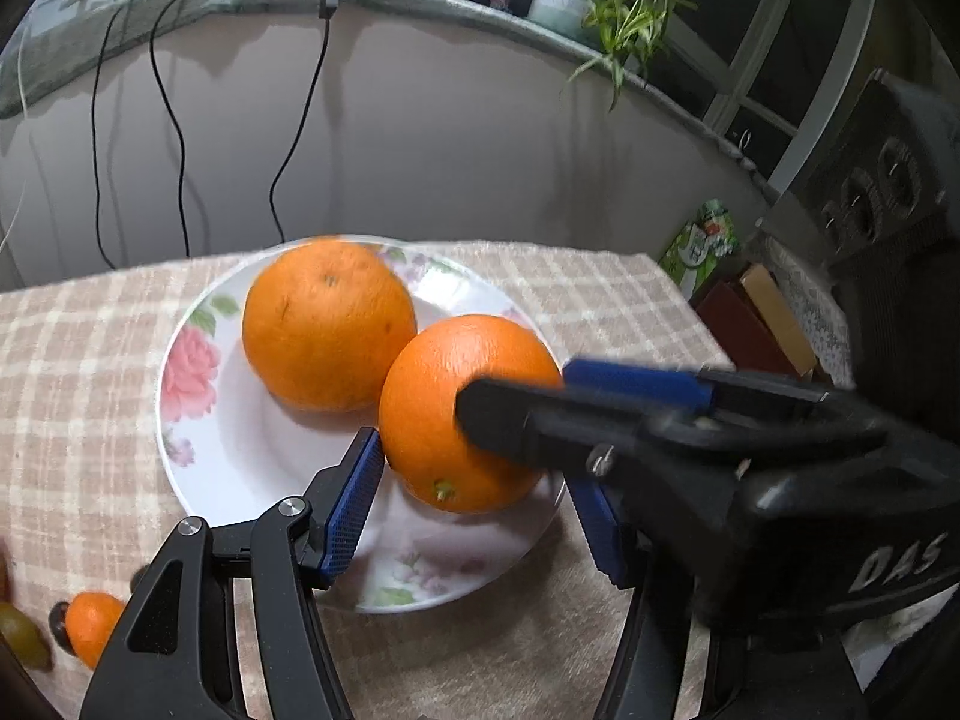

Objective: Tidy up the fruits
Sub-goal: 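Open both grippers to release the orange and withdraw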

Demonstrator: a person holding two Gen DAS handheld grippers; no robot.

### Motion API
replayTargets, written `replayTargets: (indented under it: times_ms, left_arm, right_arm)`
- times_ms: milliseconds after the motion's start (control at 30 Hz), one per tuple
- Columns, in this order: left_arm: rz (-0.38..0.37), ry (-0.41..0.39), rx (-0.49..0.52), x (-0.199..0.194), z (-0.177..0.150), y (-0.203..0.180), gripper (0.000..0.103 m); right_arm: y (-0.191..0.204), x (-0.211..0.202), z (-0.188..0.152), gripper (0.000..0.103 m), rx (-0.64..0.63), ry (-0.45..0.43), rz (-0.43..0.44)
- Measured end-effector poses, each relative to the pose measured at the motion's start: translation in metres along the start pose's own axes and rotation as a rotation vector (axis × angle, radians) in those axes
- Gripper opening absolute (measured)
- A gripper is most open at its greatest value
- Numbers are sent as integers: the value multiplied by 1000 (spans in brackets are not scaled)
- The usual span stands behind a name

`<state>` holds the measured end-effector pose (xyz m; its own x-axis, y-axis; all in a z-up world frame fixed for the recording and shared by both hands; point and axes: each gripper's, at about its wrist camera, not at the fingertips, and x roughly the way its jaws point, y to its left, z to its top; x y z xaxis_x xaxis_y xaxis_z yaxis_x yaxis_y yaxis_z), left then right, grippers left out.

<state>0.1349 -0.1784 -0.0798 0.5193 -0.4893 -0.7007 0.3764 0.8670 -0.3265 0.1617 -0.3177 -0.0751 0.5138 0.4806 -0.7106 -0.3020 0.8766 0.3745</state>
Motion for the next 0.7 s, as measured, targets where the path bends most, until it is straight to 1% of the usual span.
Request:
replayTargets:
  times_ms: [33,67,200,367,567,700]
  left_arm:
    - [3,-7,-8,-1,-1,1,61]
    - [0,-10,-13,-3,-1,2,61]
    - [8,-49,-13,-16,-1,6,61]
    - [18,-70,-3,-28,-3,7,61]
    - [35,-97,1,-44,-13,12,61]
    - [32,-110,1,-55,-23,18,61]
  right_arm:
    - [0,-2,1,77,2,-10,-4]
    - [0,-4,1,82,3,-20,-4]
    - [2,-12,0,83,-4,-46,-4]
    - [9,-21,-3,83,-28,-77,-10]
    - [20,-29,-10,83,-67,-124,-22]
    - [25,-32,-14,83,-91,-145,-23]
